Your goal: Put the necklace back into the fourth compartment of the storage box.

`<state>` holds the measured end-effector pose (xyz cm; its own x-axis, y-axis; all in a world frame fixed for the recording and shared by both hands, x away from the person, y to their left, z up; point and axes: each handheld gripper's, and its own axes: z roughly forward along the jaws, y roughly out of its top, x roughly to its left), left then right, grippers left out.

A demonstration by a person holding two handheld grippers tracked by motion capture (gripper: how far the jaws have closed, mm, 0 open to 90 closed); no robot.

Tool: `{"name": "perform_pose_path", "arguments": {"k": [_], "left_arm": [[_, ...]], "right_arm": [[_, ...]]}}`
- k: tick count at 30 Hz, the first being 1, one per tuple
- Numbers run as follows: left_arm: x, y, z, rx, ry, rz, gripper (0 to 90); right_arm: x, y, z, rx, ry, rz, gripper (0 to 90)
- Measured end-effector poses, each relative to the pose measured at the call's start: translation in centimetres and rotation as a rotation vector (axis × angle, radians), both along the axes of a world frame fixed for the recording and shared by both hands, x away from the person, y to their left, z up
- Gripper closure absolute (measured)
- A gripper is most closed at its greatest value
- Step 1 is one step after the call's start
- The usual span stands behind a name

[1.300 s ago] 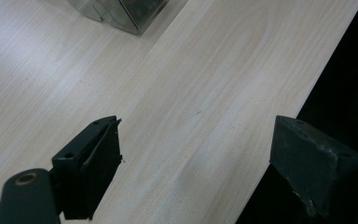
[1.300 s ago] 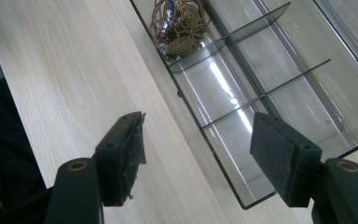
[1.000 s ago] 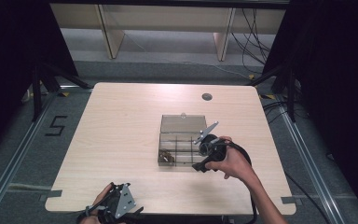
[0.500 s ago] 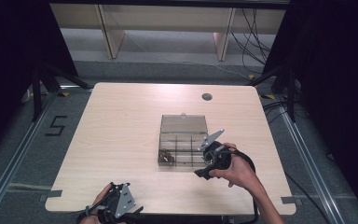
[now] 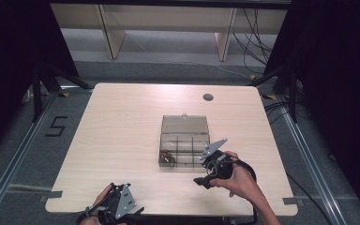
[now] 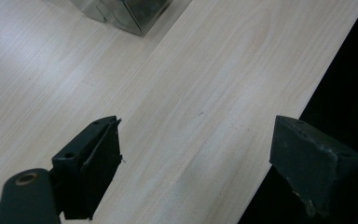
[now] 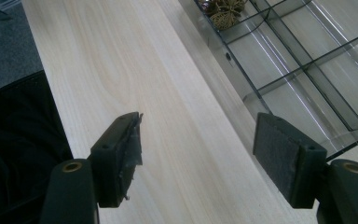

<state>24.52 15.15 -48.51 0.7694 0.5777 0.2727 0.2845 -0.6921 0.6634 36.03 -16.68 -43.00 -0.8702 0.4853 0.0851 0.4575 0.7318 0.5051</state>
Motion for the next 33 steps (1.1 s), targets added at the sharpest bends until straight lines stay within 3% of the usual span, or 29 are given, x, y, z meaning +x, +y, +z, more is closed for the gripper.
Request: {"name": "perform_pose_path", "arguments": {"k": [5,7,8,12,13,14,15,17,21,26,27,29,31,33], "left_arm": [[0.0,0.0,0.1,-0.002,-0.009,-0.006,15.7],[0.0,0.1,0.0,-0.001,-0.011,-0.005,15.7],[0.0,0.1,0.1,0.001,-0.007,-0.002,15.7],[0.0,0.0,0.0,0.000,-0.004,-0.004,15.7],[0.0,0.0,0.0,-0.001,-0.007,-0.006,15.7],[0.0,0.0,0.1,-0.001,-0.006,-0.004,15.7],[0.0,0.0,0.1,-0.002,-0.006,-0.003,15.7],[0.0,0.0,0.1,-0.002,-0.006,-0.004,15.7],[0.0,-0.1,0.1,-0.009,-0.008,-0.003,15.7],[0.1,0.0,0.1,0.000,-0.011,-0.002,15.7],[0.0,0.0,0.0,0.000,-0.004,-0.008,15.7],[0.0,0.0,0.0,0.000,-0.005,-0.007,15.7],[0.0,-0.1,0.1,-0.009,-0.005,-0.005,15.7],[0.0,0.0,0.1,-0.009,-0.007,-0.009,15.7]], "right_arm": [[-0.8,0.0,-0.2,-0.002,0.006,0.003,32.3],[-0.8,-0.1,-0.4,0.009,-0.017,0.031,32.2],[-0.9,-0.2,-0.4,0.008,0.000,0.021,32.2],[-1.0,-0.5,-0.7,0.018,-0.010,0.005,31.8],[-1.2,-0.6,-0.7,0.022,0.024,0.000,31.7],[-1.1,-0.7,-0.8,0.029,0.001,0.007,31.6],[-1.3,-0.8,-0.8,0.027,0.019,-0.005,31.6],[-1.2,-0.8,-1.0,0.040,-0.014,0.017,31.5],[-1.6,-1.0,-0.9,0.048,-0.001,-0.001,31.1],[-1.7,-1.2,-1.0,0.064,-0.016,0.008,31.0],[-2.0,-1.3,-0.8,0.052,0.002,-0.016,30.8],[-2.0,-1.4,-0.8,0.059,-0.011,-0.008,30.7],[-2.1,-1.5,-0.9,0.062,0.010,-0.008,30.4],[-2.2,-1.7,-0.9,0.067,-0.011,-0.019,29.8]]}}
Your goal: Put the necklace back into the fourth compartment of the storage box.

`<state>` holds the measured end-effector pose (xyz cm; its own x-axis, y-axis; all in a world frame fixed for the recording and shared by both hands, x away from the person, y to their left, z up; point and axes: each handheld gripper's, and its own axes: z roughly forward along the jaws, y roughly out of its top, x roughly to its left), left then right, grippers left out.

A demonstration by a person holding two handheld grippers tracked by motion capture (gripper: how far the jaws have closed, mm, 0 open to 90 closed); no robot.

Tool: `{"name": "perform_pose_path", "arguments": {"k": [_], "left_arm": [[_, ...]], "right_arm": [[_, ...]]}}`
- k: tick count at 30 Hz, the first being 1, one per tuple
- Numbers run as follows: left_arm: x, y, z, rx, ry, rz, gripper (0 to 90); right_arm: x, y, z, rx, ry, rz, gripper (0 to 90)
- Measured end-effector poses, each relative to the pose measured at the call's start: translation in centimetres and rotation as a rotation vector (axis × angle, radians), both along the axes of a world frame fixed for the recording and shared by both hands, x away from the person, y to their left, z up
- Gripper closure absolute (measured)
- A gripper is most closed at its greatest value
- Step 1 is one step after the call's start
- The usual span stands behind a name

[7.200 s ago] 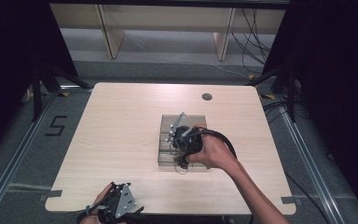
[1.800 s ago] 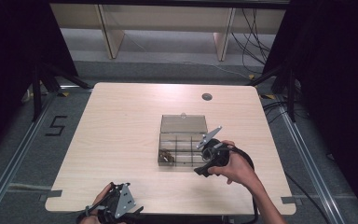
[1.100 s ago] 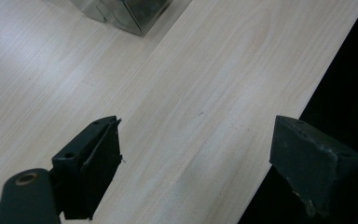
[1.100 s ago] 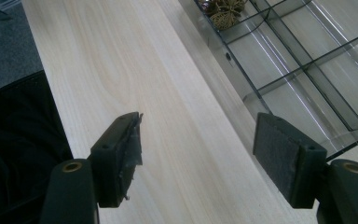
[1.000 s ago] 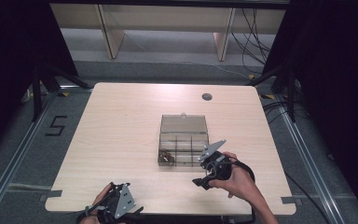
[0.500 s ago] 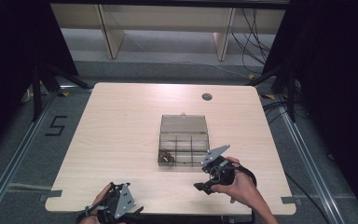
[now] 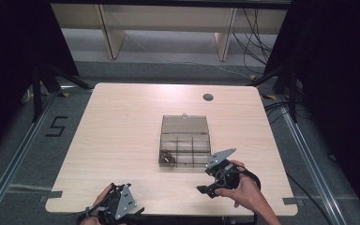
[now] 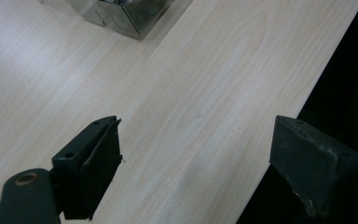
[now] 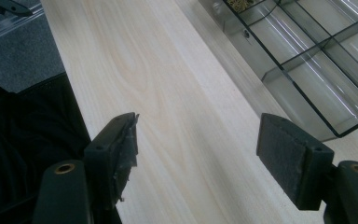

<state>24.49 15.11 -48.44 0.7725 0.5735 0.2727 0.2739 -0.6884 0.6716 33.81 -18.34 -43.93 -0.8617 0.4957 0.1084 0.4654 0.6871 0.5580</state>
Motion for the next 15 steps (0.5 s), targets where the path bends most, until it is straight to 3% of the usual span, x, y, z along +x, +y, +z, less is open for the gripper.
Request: {"name": "perform_pose_path", "arguments": {"k": [15], "left_arm": [[0.0,0.1,0.1,0.007,-0.001,-0.004,15.6]], "right_arm": [[-0.5,-1.1,-0.6,0.029,0.004,-0.015,26.3]]}}
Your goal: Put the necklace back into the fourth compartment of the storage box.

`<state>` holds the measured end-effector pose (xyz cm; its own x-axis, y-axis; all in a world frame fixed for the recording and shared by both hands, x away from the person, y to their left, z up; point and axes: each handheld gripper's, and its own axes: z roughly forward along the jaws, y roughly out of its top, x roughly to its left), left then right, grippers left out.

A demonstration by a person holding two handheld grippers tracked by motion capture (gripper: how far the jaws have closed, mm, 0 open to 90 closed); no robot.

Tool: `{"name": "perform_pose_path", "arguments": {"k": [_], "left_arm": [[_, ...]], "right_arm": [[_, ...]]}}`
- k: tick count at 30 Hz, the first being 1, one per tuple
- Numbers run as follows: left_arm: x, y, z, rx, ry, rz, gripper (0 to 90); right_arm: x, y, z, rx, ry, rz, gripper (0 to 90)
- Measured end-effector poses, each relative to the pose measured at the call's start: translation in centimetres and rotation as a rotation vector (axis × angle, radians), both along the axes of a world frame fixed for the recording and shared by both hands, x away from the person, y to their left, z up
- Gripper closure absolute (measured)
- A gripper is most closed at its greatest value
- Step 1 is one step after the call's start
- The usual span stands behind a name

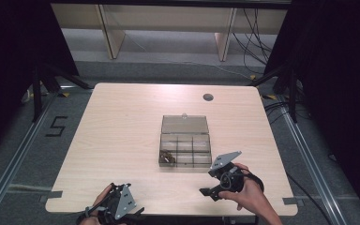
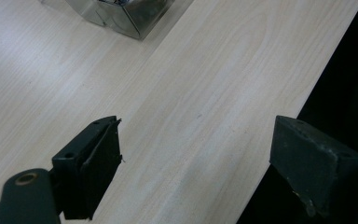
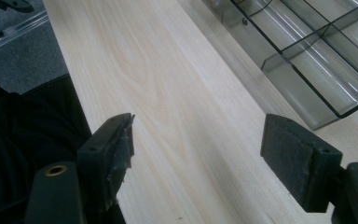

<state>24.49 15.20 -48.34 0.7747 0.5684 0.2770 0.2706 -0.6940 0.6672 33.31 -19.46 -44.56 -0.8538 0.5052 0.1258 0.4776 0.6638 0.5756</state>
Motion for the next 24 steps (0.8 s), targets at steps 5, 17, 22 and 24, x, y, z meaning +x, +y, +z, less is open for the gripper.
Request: {"name": "perform_pose_path", "arguments": {"k": [5,17,22,24], "left_arm": [[0.0,0.0,0.0,-0.003,0.000,0.000,15.7],[0.0,0.0,0.0,0.000,0.002,0.002,15.7],[0.1,0.0,-0.1,0.002,0.001,0.008,15.7],[0.1,0.0,-0.1,0.003,0.000,0.007,15.7]], "right_arm": [[-0.1,-0.2,-0.1,0.005,-0.001,-0.007,26.3],[-0.7,-1.3,-0.3,0.043,-0.005,-0.043,26.3],[-0.8,-1.9,-0.4,0.042,0.002,-0.054,26.3],[-0.8,-1.9,-0.6,0.057,-0.016,-0.052,26.3]]}}
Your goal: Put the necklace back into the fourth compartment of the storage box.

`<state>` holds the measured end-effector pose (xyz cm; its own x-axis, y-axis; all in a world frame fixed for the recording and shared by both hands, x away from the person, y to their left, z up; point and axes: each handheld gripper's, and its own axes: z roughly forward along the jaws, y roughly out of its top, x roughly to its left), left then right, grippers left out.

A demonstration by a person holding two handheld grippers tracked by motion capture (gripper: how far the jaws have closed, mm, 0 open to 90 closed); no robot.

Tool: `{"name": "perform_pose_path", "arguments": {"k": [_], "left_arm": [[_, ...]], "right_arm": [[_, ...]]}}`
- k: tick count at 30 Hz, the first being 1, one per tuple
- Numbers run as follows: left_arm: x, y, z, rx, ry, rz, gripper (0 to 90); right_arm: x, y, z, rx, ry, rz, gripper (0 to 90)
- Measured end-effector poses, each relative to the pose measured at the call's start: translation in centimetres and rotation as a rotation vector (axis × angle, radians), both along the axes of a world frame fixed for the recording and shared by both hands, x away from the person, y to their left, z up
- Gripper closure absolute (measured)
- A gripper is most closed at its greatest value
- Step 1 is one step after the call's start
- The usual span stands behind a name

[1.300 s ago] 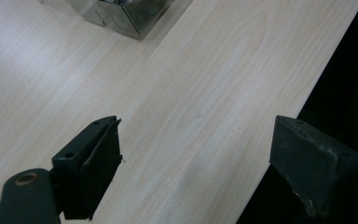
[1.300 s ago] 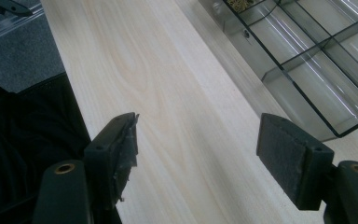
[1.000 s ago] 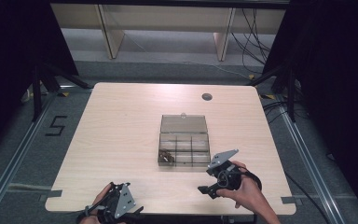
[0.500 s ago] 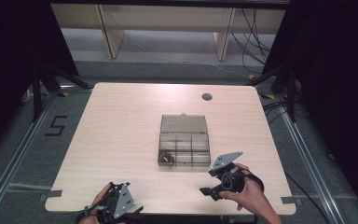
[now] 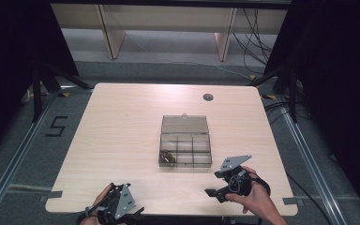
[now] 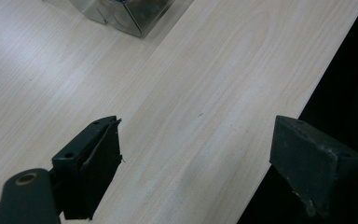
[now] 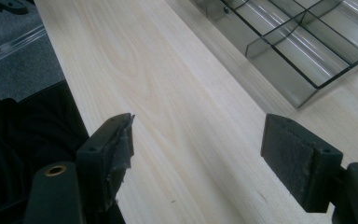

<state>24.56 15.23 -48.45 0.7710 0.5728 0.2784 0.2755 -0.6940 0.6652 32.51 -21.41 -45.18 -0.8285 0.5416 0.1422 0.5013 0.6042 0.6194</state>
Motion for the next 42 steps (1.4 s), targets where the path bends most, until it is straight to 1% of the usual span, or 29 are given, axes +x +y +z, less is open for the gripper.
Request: {"name": "perform_pose_path", "arguments": {"k": [1,2,3,5,6,7,8,9,12,14,16,17,20,21,22,23,25,26,27,30,31,32,33,35,37,39,40,41,42], "left_arm": [[0.0,0.0,0.1,0.010,0.000,0.001,15.7],[0.0,0.0,0.1,0.010,0.000,0.001,15.7],[0.0,0.0,0.0,0.006,-0.005,0.002,15.6],[0.0,0.0,0.0,0.001,0.001,0.000,15.7],[0.0,0.0,0.0,0.001,0.001,0.000,15.6],[0.0,0.0,0.1,0.010,0.000,0.001,15.6],[0.0,0.0,0.1,0.011,0.000,0.002,15.7],[0.0,0.0,0.0,0.005,0.003,0.000,15.7],[0.0,-0.1,-0.1,0.006,0.004,0.000,15.6],[0.0,-0.1,-0.1,0.008,0.008,-0.001,15.7],[0.0,-0.1,-0.2,0.009,0.009,0.003,15.6],[0.1,-0.1,-0.2,0.009,0.009,0.002,15.7],[0.1,-0.1,-0.2,0.009,0.009,0.002,15.6],[0.0,-0.1,-0.2,0.005,0.006,0.002,15.7],[0.0,-0.1,-0.2,0.006,0.005,0.002,15.7],[0.0,-0.1,-0.1,0.007,0.005,0.002,15.7],[0.0,-0.1,-0.1,0.007,0.005,0.001,15.7],[-0.1,-0.1,-0.1,0.003,0.004,0.003,15.7],[0.0,-0.1,-0.2,0.005,0.002,0.004,15.7],[0.1,-0.1,-0.1,0.007,0.005,0.001,15.7],[0.0,-0.2,-0.2,0.006,0.006,0.003,15.7],[0.0,-0.2,-0.3,0.006,0.003,0.001,15.7],[0.0,-0.2,-0.2,0.008,0.007,0.001,15.7],[0.0,-0.2,-0.2,0.010,0.006,0.002,15.7],[0.0,-0.2,-0.2,0.007,0.003,0.001,15.6],[0.0,-0.2,-0.2,0.012,0.008,0.004,15.7],[0.0,-0.2,-0.2,0.012,0.008,0.004,15.7],[0.0,-0.2,-0.2,0.009,0.009,0.002,15.7],[0.0,-0.2,-0.2,0.009,0.009,0.002,15.7]], "right_arm": [[0.0,-0.2,0.0,0.001,-0.018,0.011,26.3],[0.0,-0.2,0.0,0.001,-0.018,0.011,26.3],[-0.2,-0.3,0.1,0.004,0.003,-0.004,26.3],[-0.2,-0.4,-0.1,0.005,-0.010,0.008,26.0],[-0.2,-0.4,-0.3,0.019,-0.020,0.007,26.0],[-0.4,-0.4,-0.3,0.025,-0.003,-0.015,25.9],[-0.3,-0.5,-0.1,0.014,0.002,-0.007,25.9],[-0.4,-0.5,-0.3,0.023,-0.001,-0.023,25.9],[-0.5,-0.7,-0.3,0.015,0.011,-0.005,25.9],[-0.5,-0.9,-0.4,0.010,-0.001,-0.010,25.9],[-0.7,-1.1,-0.5,0.016,0.012,-0.024,25.9],[-0.7,-1.2,-0.5,0.016,0.000,-0.020,25.9],[-0.7,-1.5,-0.5,0.020,-0.008,-0.022,25.9],[-0.9,-1.6,-0.6,0.043,-0.012,-0.037,25.9],[-1.0,-1.7,-0.6,0.037,-0.020,-0.035,25.8],[-1.1,-1.8,-0.5,0.034,-0.012,-0.034,25.7],[-1.1,-1.9,-0.5,0.042,-0.017,-0.033,25.7],[-1.4,-2.1,-0.6,0.073,-0.003,-0.043,25.7],[-1.4,-2.2,-0.7,0.071,-0.017,-0.040,25.7],[-1.5,-2.4,-0.8,0.076,-0.020,-0.046,25.6],[-1.6,-2.7,-0.9,0.093,-0.007,-0.055,25.4],[-1.6,-2.8,-0.9,0.097,-0.005,-0.053,25.4],[-1.7,-2.9,-1.0,0.106,0.003,-0.066,25.4],[-1.7,-3.2,-1.1,0.104,-0.009,-0.072,25.3],[-1.8,-3.4,-1.2,0.108,-0.001,-0.085,25.2],[-1.9,-3.6,-1.3,0.121,0.009,-0.080,25.2],[-1.8,-3.8,-1.5,0.127,0.003,-0.071,25.2],[-2.0,-3.9,-1.5,0.125,0.003,-0.092,25.1],[-2.0,-3.9,-1.5,0.125,0.003,-0.092,25.1]]}}
